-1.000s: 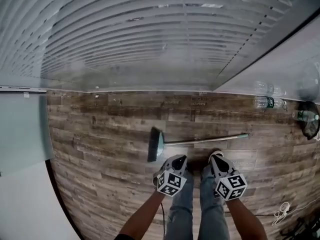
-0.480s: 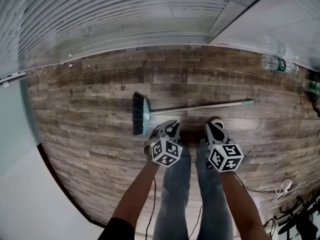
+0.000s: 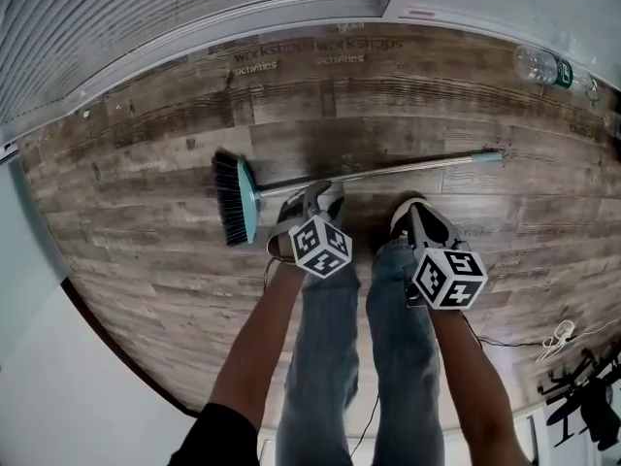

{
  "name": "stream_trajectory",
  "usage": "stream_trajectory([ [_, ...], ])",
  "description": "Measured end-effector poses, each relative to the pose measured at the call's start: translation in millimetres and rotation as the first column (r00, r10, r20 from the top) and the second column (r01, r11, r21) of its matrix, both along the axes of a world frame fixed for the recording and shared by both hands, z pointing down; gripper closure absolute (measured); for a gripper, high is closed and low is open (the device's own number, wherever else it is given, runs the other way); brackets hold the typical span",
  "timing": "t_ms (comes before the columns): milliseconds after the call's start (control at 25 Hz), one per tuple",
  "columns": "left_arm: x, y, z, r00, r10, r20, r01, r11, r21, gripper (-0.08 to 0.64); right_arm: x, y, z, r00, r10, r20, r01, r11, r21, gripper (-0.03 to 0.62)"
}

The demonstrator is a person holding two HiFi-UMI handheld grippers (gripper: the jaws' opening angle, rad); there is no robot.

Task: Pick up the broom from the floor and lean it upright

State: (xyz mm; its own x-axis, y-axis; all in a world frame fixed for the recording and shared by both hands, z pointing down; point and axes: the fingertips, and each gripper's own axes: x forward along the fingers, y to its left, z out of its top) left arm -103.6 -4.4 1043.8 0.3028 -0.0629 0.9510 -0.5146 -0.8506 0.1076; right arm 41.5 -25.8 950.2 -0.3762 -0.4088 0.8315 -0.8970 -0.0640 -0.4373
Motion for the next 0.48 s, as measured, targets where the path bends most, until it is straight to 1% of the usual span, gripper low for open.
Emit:
stream_trajectory([
  [200,2.4,6.1,38.8,0.998,0.050,0.025,-0.050,0.999,-0.002,0.397,13.9,6.5,31.1,0.999,0.053,-0.009,-0.053,0.998,-0.021,0.572],
  [360,-0.5,6.6,67.6,0.994,0.087,0.067,-0.086,0.996,-0.017,0.397,9.7,6.9,52.5,0.997,0.082,0.007,-0.081,0.996,-0.025,0.572],
  [480,4.9,8.0,78.0,0.991,0.113,0.078,-0.112,0.994,-0.011,0.397,8.6,8.4,64.2,0.995,0.097,0.014,-0.096,0.995,-0.035,0.573],
])
